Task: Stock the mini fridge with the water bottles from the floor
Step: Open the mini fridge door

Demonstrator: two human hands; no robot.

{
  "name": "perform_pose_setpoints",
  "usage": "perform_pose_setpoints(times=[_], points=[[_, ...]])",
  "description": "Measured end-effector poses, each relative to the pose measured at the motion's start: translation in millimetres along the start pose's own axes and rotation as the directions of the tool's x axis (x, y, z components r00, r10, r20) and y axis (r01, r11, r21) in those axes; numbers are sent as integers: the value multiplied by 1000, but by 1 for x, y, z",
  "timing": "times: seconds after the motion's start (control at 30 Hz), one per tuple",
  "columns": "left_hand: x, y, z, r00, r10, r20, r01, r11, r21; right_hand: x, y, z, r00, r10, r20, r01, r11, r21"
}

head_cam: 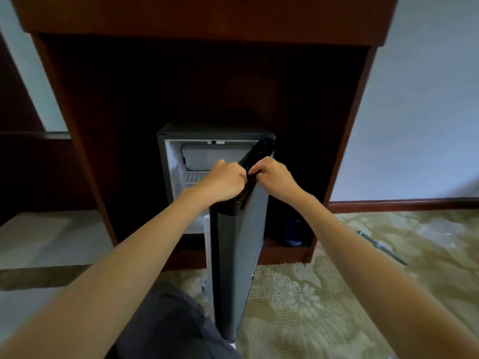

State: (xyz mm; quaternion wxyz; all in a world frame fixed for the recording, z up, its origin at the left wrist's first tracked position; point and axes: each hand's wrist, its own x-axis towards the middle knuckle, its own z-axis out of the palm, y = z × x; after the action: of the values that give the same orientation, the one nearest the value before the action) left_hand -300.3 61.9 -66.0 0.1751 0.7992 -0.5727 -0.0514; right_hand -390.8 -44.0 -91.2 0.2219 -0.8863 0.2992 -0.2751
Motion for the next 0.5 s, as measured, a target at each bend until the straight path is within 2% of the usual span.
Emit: perform_pose_setpoints(times=[0.1,0.17,0.3,0.4,0.5], points=[[-10,37,13,995,98,8,-96,991,-95,-30,24,-28,998,43,51,-46,997,61],[-13,60,24,990,139,-19,-141,976,-164,-51,43,-46,991,116,63,-125,978,165],[-12,100,49,979,194,-69,-206,923,-324,-88,81,-78,954,296,-43,-269,912,309],[-10,126,68,964,226,-139,-264,852,-452,-110,113,-95,879,444,-176,-365,862,353],[-13,144,90,940,201,-275,-315,819,-479,-133,140,-101,780,578,-239,-458,788,411]])
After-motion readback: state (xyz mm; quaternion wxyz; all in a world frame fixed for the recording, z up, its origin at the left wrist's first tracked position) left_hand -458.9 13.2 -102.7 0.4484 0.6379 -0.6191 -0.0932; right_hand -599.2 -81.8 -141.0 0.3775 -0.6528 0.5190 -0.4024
